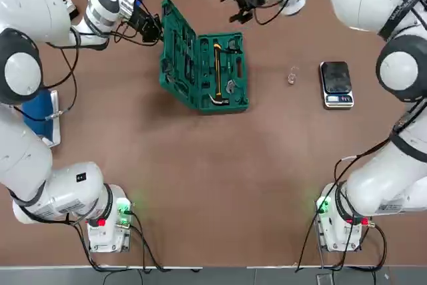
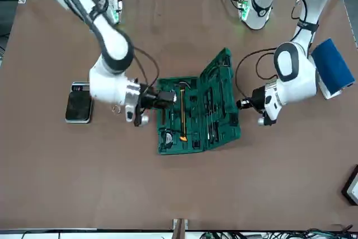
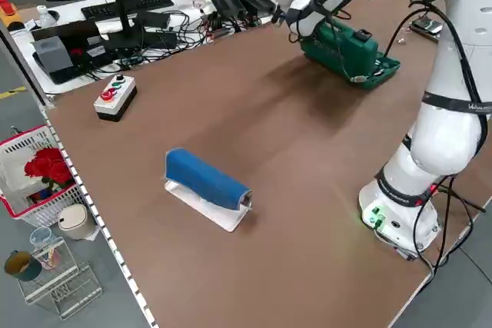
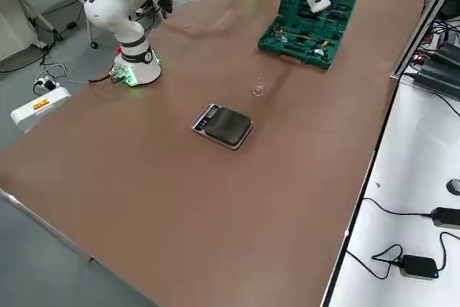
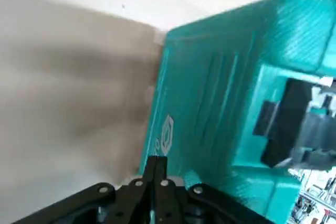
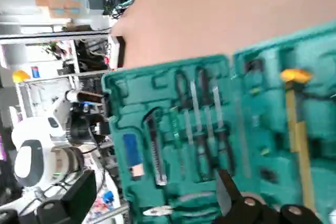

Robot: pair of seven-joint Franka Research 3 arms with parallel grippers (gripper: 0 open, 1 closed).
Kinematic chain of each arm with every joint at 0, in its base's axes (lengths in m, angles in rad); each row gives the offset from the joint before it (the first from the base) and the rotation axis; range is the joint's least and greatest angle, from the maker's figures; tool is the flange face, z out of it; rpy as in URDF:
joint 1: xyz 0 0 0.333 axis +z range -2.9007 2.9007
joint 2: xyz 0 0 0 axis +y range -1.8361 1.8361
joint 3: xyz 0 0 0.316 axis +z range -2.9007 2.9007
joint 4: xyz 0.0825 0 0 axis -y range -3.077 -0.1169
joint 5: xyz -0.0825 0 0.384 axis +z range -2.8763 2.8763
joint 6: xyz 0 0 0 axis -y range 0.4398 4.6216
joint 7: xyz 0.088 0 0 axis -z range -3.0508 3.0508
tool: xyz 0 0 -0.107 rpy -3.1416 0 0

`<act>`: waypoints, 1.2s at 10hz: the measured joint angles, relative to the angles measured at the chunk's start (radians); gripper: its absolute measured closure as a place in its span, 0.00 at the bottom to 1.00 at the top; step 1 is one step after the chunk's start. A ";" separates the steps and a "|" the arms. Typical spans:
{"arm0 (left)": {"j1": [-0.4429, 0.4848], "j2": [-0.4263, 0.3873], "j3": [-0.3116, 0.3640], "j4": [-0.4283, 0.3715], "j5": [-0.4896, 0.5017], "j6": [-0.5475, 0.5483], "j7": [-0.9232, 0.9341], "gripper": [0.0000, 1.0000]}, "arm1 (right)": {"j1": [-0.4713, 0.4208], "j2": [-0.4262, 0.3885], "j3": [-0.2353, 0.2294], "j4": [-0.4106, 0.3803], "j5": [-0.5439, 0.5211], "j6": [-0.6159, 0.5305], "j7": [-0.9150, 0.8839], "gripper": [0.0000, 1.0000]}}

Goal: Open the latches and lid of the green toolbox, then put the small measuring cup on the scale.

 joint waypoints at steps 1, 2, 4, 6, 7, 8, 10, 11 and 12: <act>-0.003 0.017 -0.001 -0.007 0.000 0.058 0.000 0.99 | -0.003 -0.019 -0.071 0.042 -0.121 -0.118 0.048 0.00; -0.011 0.042 -0.001 -0.009 0.000 0.102 0.001 0.99 | -0.005 -0.041 -0.136 0.089 -0.222 -0.235 0.108 0.00; -0.022 0.075 -0.002 -0.009 0.000 0.139 0.002 0.99 | -0.004 -0.109 -0.252 0.142 -0.378 -0.402 0.175 0.00; -0.021 0.083 -0.001 -0.023 0.000 0.150 0.044 0.99 | -0.003 -0.213 -0.362 0.150 -0.570 -0.521 0.196 0.00; -0.019 0.083 -0.001 -0.034 0.000 0.151 0.061 0.99 | -0.004 -0.274 -0.402 0.152 -0.694 -0.558 0.200 0.00; -0.016 0.083 0.000 -0.039 0.000 0.151 0.067 0.99 | -0.005 -0.332 -0.432 0.152 -0.794 -0.605 0.211 0.00; -0.009 0.082 0.000 -0.040 0.000 0.151 0.071 0.99 | -0.017 -0.418 -0.474 0.150 -0.885 -0.702 0.215 0.00; -0.004 0.081 0.000 -0.040 0.000 0.147 0.076 0.99 | -0.026 -0.449 -0.478 0.150 -0.916 -0.734 0.215 0.00; 0.006 0.078 0.000 -0.040 0.000 0.131 0.084 0.99 | -0.029 -0.471 -0.479 0.149 -0.941 -0.759 0.216 0.00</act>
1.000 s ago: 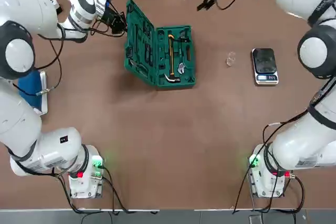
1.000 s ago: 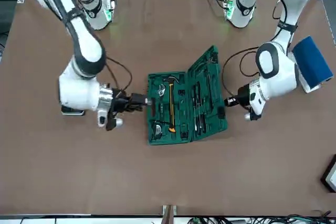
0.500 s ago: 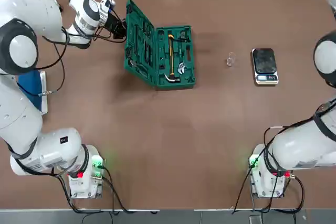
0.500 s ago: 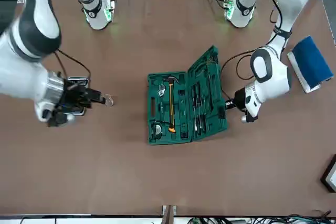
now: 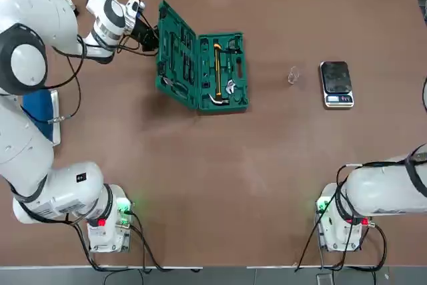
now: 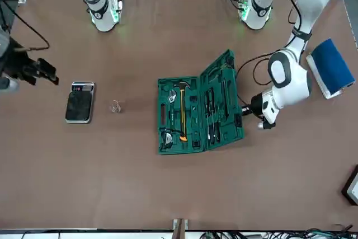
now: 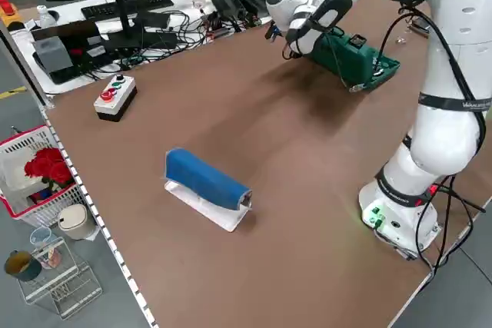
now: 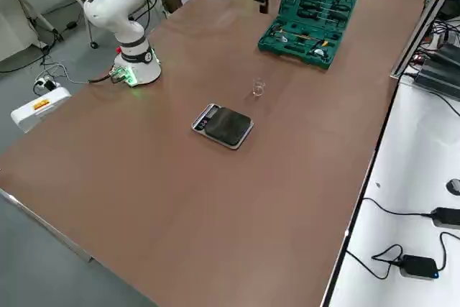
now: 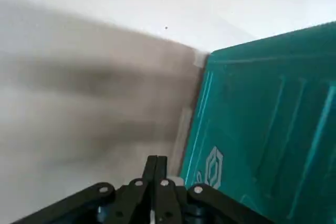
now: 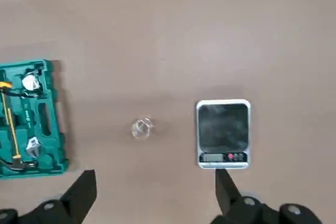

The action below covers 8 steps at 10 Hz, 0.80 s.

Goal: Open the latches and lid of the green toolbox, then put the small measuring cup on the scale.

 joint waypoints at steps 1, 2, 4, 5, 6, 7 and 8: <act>0.020 -0.004 0.000 0.000 0.000 -0.031 0.018 0.99 | -0.001 -0.012 0.000 -0.001 -0.017 -0.021 0.001 0.00; 0.043 -0.009 0.000 0.000 0.000 -0.057 0.035 0.99 | -0.002 -0.015 0.000 -0.004 -0.022 -0.035 0.002 0.00; 0.061 -0.012 0.001 0.000 0.000 -0.075 0.048 0.99 | -0.001 -0.014 0.014 -0.019 -0.023 -0.045 0.004 0.00; 0.061 -0.012 0.000 0.000 0.000 -0.075 0.048 0.99 | -0.001 -0.014 0.034 -0.032 -0.024 -0.044 0.018 0.00; 0.060 -0.012 0.000 0.000 0.000 -0.075 0.048 0.99 | 0.000 -0.012 0.060 -0.052 -0.024 -0.036 0.043 0.00; 0.060 -0.012 0.000 0.000 0.000 -0.075 0.047 0.99 | 0.000 -0.011 0.090 -0.088 -0.024 -0.006 0.078 0.00; 0.060 -0.012 0.000 0.000 0.000 -0.075 0.046 0.99 | 0.001 -0.009 0.118 -0.139 -0.024 0.047 0.115 0.00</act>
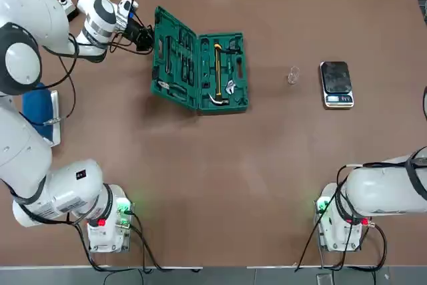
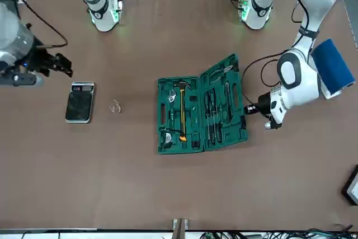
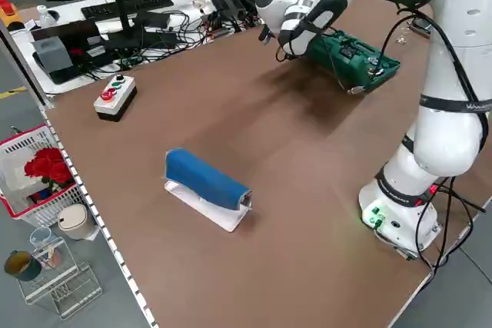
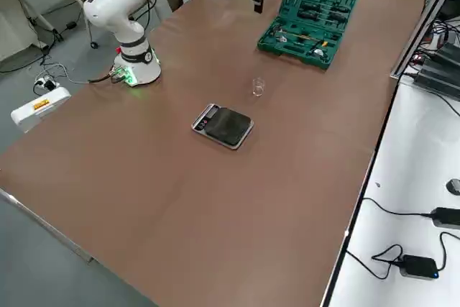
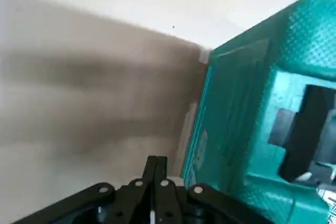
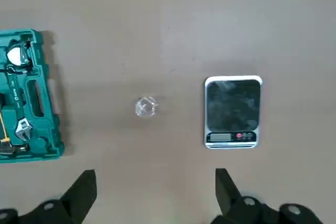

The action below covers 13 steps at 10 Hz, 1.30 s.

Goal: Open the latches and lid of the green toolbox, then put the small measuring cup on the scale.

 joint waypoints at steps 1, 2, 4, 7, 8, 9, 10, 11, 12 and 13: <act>0.002 0.000 0.001 0.000 0.000 0.000 -0.001 0.99 | 0.001 0.004 0.022 -0.069 0.000 0.079 0.035 0.00; 0.007 0.000 0.001 -0.001 0.000 0.000 -0.001 0.99 | 0.001 0.009 0.035 -0.142 0.000 0.170 0.053 0.00; 0.014 0.000 0.003 -0.002 0.002 -0.001 -0.001 0.99 | 0.001 0.033 0.045 -0.264 0.000 0.322 0.072 0.02; 0.014 0.001 0.002 -0.003 0.002 -0.001 -0.001 0.99 | 0.002 0.084 0.061 -0.395 0.000 0.462 0.106 0.04; 0.014 0.001 0.001 -0.004 0.002 -0.001 -0.002 0.99 | 0.002 0.100 0.067 -0.434 0.000 0.515 0.114 0.05; 0.014 0.003 0.002 -0.006 0.002 0.000 -0.003 0.99 | 0.003 0.119 0.077 -0.464 0.000 0.561 0.124 0.08; 0.015 0.007 0.004 -0.007 0.002 0.000 -0.005 0.99 | 0.005 0.139 0.091 -0.480 0.000 0.597 0.143 0.11; 0.016 0.013 0.005 -0.008 0.002 0.000 -0.005 0.99 | 0.007 0.158 0.109 -0.489 0.000 0.631 0.167 0.13; 0.017 0.019 0.007 -0.009 0.002 0.000 -0.005 0.99 | 0.011 0.174 0.121 -0.500 0.000 0.665 0.183 0.14; 0.017 0.031 0.009 -0.013 0.002 0.002 -0.005 0.99 | 0.012 0.191 0.124 -0.516 0.000 0.704 0.187 0.19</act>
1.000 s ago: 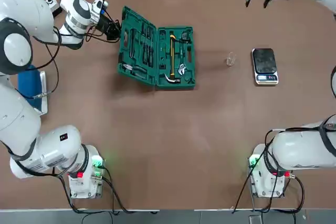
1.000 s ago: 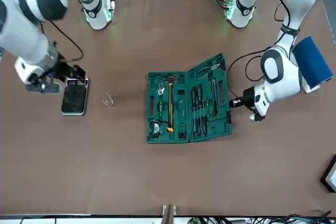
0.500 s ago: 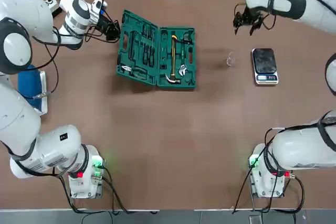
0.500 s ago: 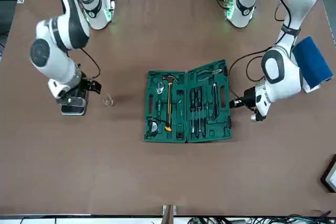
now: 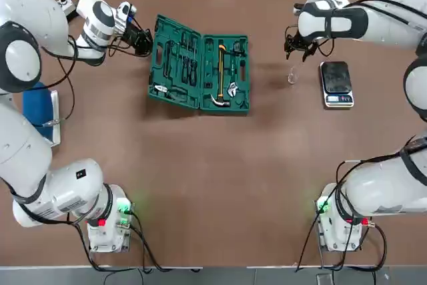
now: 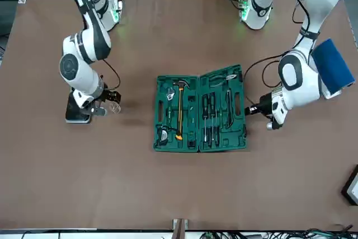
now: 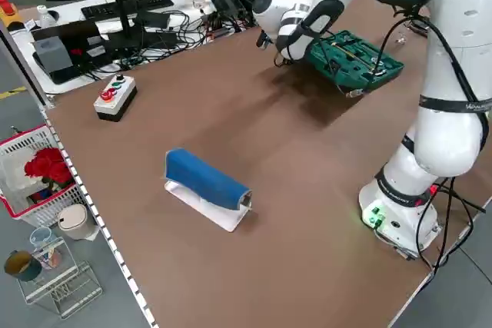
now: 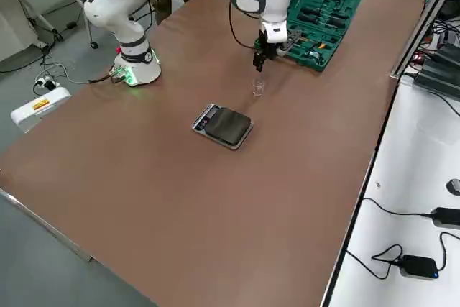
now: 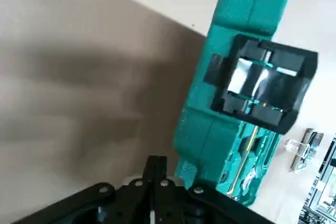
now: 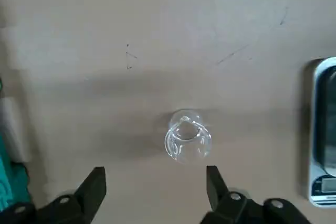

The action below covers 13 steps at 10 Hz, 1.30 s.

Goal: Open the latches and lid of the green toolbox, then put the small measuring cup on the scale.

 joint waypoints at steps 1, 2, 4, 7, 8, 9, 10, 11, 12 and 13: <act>0.000 0.016 0.001 -0.006 0.000 0.008 0.000 0.99 | 0.000 0.015 0.000 -0.015 0.000 0.031 0.001 0.22; 0.000 0.032 0.002 -0.010 0.000 0.020 0.000 0.99 | 0.000 0.032 0.000 -0.025 0.000 0.060 0.001 0.25; 0.000 0.054 0.003 -0.013 0.000 0.030 0.000 0.99 | 0.000 0.067 0.000 -0.030 0.000 0.101 0.005 0.35; 0.001 0.078 0.004 -0.015 0.000 0.058 0.000 0.99 | 0.000 0.098 0.000 -0.031 0.000 0.136 0.007 0.37; 0.001 0.085 0.004 -0.015 0.000 0.065 0.000 0.99 | 0.000 0.106 0.000 -0.031 0.000 0.143 0.008 0.37; 0.001 0.087 0.004 -0.015 0.000 0.066 0.000 0.99 | 0.000 0.113 0.000 -0.031 0.000 0.150 0.008 0.38; 0.000 0.089 0.004 -0.016 0.000 0.069 0.000 0.99 | 0.000 0.119 0.000 -0.032 0.000 0.158 0.008 0.39; 0.000 0.093 0.004 -0.016 0.000 0.071 0.000 0.99 | 0.000 0.123 -0.001 -0.033 0.000 0.163 0.008 0.41; -0.001 0.098 0.004 -0.016 0.000 0.072 0.001 0.99 | 0.000 0.126 -0.001 -0.034 0.000 0.167 0.008 0.42; -0.001 0.104 0.004 -0.016 0.000 0.073 0.002 0.99 | 0.000 0.128 -0.001 -0.034 0.000 0.168 0.008 0.48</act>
